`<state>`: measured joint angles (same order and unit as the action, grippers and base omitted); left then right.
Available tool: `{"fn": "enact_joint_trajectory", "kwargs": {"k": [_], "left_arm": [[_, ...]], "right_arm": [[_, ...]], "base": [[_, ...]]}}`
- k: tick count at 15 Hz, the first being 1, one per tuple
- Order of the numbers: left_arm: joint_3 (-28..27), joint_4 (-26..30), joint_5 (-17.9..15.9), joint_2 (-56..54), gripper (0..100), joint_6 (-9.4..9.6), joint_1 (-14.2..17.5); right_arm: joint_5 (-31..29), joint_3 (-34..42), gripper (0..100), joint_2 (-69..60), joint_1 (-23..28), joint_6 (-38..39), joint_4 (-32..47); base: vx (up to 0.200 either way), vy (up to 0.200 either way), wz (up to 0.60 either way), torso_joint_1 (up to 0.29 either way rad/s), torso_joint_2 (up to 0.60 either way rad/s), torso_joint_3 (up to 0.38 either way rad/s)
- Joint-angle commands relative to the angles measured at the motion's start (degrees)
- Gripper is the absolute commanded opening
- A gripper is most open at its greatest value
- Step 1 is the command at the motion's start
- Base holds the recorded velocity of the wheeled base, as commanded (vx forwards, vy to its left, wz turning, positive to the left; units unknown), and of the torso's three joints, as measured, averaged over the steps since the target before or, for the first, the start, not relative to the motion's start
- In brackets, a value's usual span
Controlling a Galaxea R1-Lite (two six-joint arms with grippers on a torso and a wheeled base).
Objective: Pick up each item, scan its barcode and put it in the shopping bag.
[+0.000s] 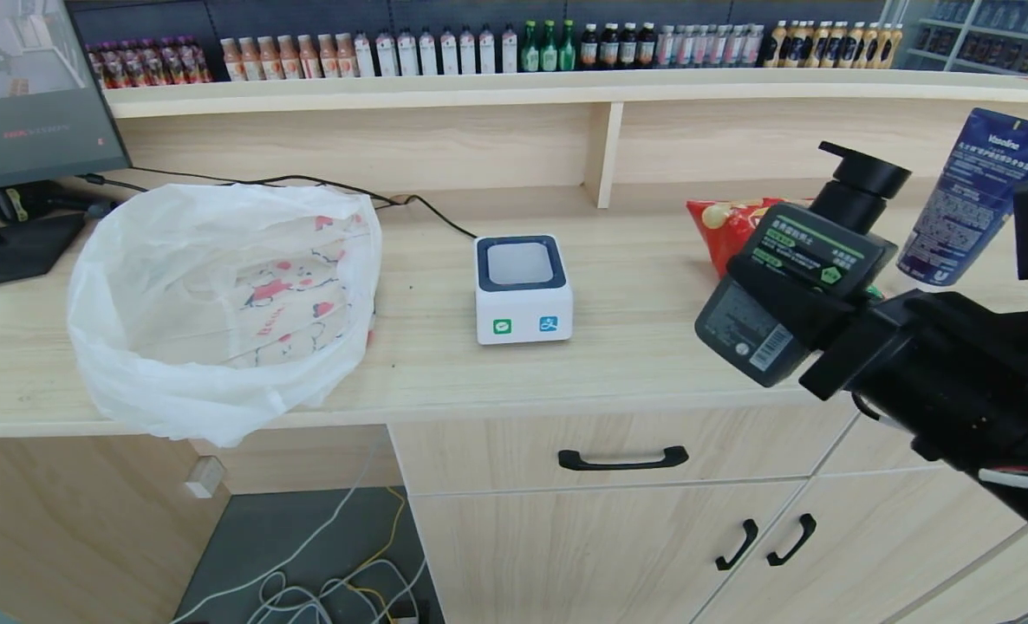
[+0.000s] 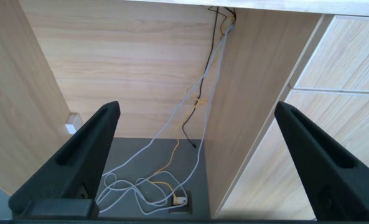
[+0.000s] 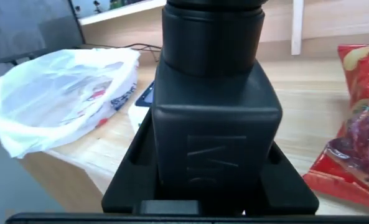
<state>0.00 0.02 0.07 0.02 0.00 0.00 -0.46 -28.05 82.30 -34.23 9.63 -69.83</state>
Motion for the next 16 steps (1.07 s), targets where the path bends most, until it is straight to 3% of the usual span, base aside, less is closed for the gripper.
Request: {"fn": "enact_joint_trajectory", "kwargs": {"k": [1,5,9,14,16], "left_arm": [[0.0,0.06,0.01,-0.02,100,-0.09,-0.09],[0.0,0.06,0.01,-0.02,100,0.0,0.0],[0.0,-0.02,0.01,-0.02,100,0.0,0.0],[0.0,0.06,0.01,-0.02,100,0.0,0.0],[0.0,-0.02,0.01,-0.02,100,0.0,-0.09]], "right_arm": [[3.36,2.3,0,-3.46,-0.05,3.73,-0.05],[12.33,3.79,0,-8.29,0.04,15.42,0.04],[21.47,1.33,0,-6.62,-0.49,20.87,0.04],[24.72,-1.57,0,-4.16,-4.09,29.22,-0.13],[24.81,-2.01,0,-3.72,-7.69,29.74,-0.4]], "base": [[0.0,0.0,0.0,0.0,0.0,0.0],[0.0,0.0,0.0,0.0,0.0,0.0],[0.0,0.0,0.0,0.0,0.0,0.0],[0.0,0.0,0.0,0.0,0.0,0.0],[0.0,0.0,0.0,0.0,0.0,0.0]]}}
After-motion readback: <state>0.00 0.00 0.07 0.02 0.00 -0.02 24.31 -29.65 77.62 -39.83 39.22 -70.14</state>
